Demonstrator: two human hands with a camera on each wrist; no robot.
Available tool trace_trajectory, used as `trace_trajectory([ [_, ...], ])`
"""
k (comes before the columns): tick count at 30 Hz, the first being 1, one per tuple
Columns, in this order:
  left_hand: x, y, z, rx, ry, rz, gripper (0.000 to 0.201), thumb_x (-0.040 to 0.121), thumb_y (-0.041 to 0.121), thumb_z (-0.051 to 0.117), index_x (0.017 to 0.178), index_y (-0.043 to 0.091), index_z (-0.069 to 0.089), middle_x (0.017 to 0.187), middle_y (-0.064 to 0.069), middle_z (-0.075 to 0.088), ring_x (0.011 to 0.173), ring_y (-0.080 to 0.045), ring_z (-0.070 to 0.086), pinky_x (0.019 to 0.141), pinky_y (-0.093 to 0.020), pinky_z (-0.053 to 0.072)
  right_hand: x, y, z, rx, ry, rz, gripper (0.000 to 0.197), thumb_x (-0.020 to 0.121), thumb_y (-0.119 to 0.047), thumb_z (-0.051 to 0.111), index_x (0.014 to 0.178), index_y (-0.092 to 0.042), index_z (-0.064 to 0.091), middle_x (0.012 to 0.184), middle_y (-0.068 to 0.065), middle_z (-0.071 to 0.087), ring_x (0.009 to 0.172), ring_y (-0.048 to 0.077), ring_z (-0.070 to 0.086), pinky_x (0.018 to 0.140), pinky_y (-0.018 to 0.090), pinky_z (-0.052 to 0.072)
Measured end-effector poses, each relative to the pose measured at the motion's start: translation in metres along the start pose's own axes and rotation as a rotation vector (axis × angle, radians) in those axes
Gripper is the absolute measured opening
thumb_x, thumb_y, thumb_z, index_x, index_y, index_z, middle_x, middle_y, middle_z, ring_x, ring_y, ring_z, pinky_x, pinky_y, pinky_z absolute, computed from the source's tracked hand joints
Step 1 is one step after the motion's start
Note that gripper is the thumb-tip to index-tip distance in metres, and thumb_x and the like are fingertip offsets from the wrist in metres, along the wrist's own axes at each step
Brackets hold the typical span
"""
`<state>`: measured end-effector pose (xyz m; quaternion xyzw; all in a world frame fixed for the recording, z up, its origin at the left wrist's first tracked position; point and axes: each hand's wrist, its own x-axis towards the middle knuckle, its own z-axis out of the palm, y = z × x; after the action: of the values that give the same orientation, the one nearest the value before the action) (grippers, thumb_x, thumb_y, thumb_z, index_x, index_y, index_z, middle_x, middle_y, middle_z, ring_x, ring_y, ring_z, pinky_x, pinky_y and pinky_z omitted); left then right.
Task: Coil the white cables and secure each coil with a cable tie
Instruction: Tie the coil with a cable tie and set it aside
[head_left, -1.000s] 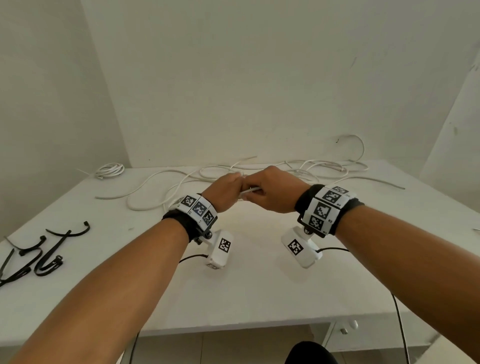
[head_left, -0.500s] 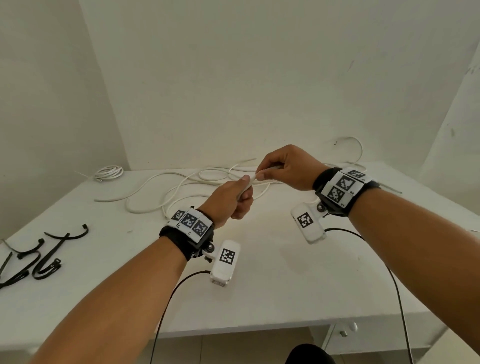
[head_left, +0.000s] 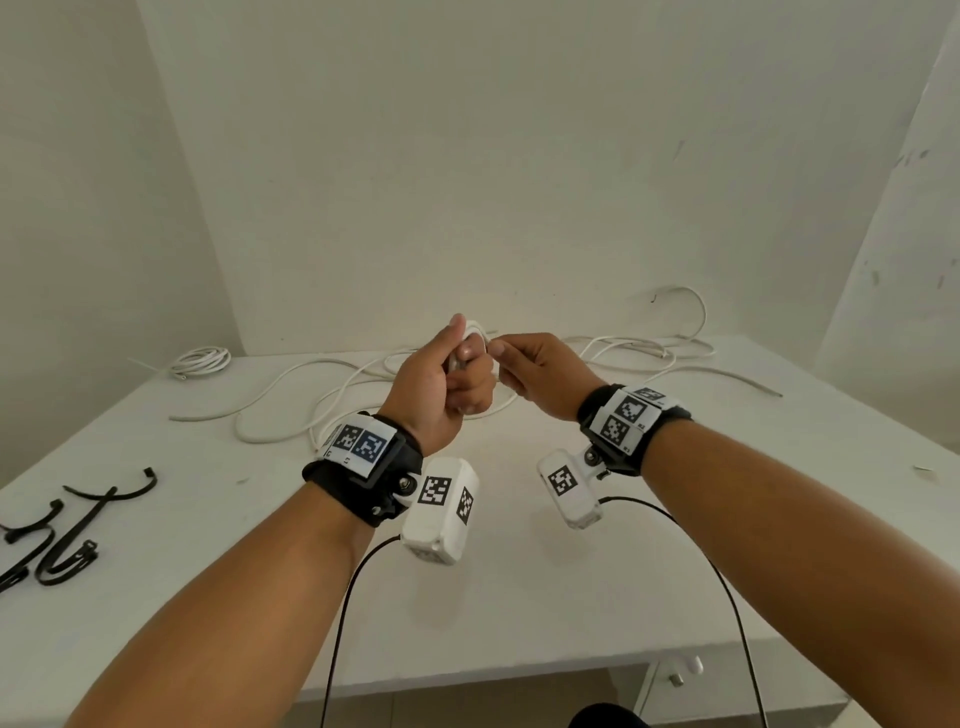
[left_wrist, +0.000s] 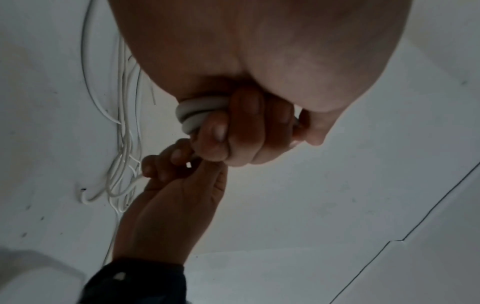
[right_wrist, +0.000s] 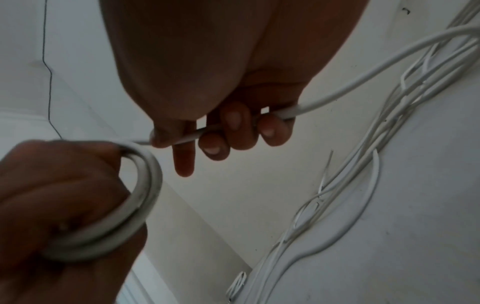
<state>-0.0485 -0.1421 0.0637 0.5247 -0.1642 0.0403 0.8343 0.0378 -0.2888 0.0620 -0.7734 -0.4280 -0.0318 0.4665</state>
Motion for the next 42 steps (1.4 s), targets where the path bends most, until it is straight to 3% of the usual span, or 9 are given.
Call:
trace_trajectory([
  [3, 0.005, 0.003, 0.003, -0.087, 0.027, 0.042, 0.04, 0.101, 0.039, 0.034, 0.068, 0.019, 0.042, 0.049, 0.008, 0.028, 0.041, -0.008, 0.021, 0.045, -0.021, 0.028, -0.003, 0.003, 0.01, -0.081, -0.041, 0.061, 0.043, 0.107, -0.033, 0.036, 0.075, -0.013, 0.057, 0.052, -0.012, 0.045, 0.045, 0.005, 0.035, 0.053, 0.02, 0.034],
  [11, 0.021, 0.0, 0.004, -0.138, 0.251, 0.124, 0.029, 0.102, 0.021, 0.034, 0.076, 0.014, 0.043, 0.055, 0.002, 0.032, 0.045, -0.012, 0.029, 0.049, -0.026, 0.029, -0.009, -0.004, 0.03, -0.36, -0.201, 0.126, 0.042, 0.106, -0.038, 0.033, 0.077, -0.014, 0.051, 0.074, 0.005, 0.058, 0.062, 0.015, 0.047, 0.062, 0.029, 0.04],
  [15, 0.029, 0.002, -0.002, 0.207, 0.365, 0.208, 0.028, 0.101, 0.013, 0.035, 0.073, 0.014, 0.038, 0.052, 0.004, 0.036, 0.045, -0.012, 0.03, 0.051, -0.028, 0.026, -0.017, -0.002, 0.037, -0.438, -0.236, 0.053, 0.041, 0.106, -0.038, 0.035, 0.091, -0.008, 0.058, 0.071, 0.0, 0.058, 0.06, 0.013, 0.049, 0.059, 0.028, 0.04],
  [21, 0.027, -0.006, -0.019, 0.705, 0.317, 0.121, 0.021, 0.099, 0.021, 0.039, 0.08, 0.014, 0.035, 0.06, 0.005, 0.036, 0.052, -0.01, 0.034, 0.053, -0.023, 0.032, -0.018, -0.005, 0.038, -0.552, -0.261, -0.038, 0.031, 0.103, -0.035, 0.042, 0.1, -0.014, 0.065, 0.074, -0.001, 0.064, 0.064, 0.018, 0.059, 0.068, 0.042, 0.055],
  [27, 0.02, -0.009, -0.027, 1.093, 0.275, 0.056, 0.028, 0.102, 0.024, 0.044, 0.077, 0.013, 0.038, 0.069, -0.004, 0.044, 0.064, -0.019, 0.04, 0.065, -0.037, 0.036, -0.019, -0.018, 0.029, -0.605, -0.269, -0.07, 0.023, 0.099, -0.031, 0.05, 0.104, -0.019, 0.069, 0.083, -0.004, 0.067, 0.073, 0.017, 0.06, 0.071, 0.039, 0.055],
  [32, 0.017, -0.007, -0.025, 1.158, 0.201, -0.074, 0.027, 0.098, 0.022, 0.044, 0.073, 0.014, 0.037, 0.07, -0.001, 0.039, 0.067, -0.018, 0.037, 0.066, -0.034, 0.033, -0.018, -0.029, 0.012, -0.635, -0.261, -0.08, 0.014, 0.094, -0.03, 0.056, 0.095, -0.023, 0.068, 0.08, -0.004, 0.066, 0.07, 0.018, 0.058, 0.067, 0.037, 0.055],
  [36, 0.011, -0.011, -0.026, 1.237, 0.167, -0.175, 0.021, 0.096, -0.001, 0.045, 0.078, 0.009, 0.045, 0.073, -0.004, 0.039, 0.069, -0.02, 0.039, 0.066, -0.029, 0.028, -0.014, -0.034, -0.002, -0.568, -0.232, -0.104, 0.008, 0.09, -0.029, 0.064, 0.093, -0.025, 0.07, 0.079, -0.017, 0.062, 0.068, 0.001, 0.054, 0.066, 0.028, 0.049],
  [39, 0.011, -0.011, -0.026, 1.324, 0.164, -0.207, 0.037, 0.099, 0.002, 0.04, 0.071, 0.026, 0.04, 0.072, 0.01, 0.04, 0.062, -0.005, 0.039, 0.066, -0.027, 0.034, -0.013, -0.037, -0.007, -0.585, -0.23, -0.138, 0.008, 0.089, -0.031, 0.066, 0.094, -0.026, 0.071, 0.077, -0.019, 0.059, 0.067, -0.004, 0.051, 0.066, 0.026, 0.047],
  [42, 0.011, -0.011, -0.025, 1.292, 0.076, -0.165, 0.033, 0.1, 0.014, 0.034, 0.068, 0.013, 0.041, 0.061, 0.001, 0.045, 0.053, -0.013, 0.037, 0.059, -0.031, 0.033, -0.01, -0.04, -0.013, -0.576, -0.193, -0.14, 0.012, 0.087, -0.036, 0.07, 0.093, -0.025, 0.069, 0.08, -0.015, 0.065, 0.071, 0.004, 0.056, 0.066, 0.03, 0.05],
])
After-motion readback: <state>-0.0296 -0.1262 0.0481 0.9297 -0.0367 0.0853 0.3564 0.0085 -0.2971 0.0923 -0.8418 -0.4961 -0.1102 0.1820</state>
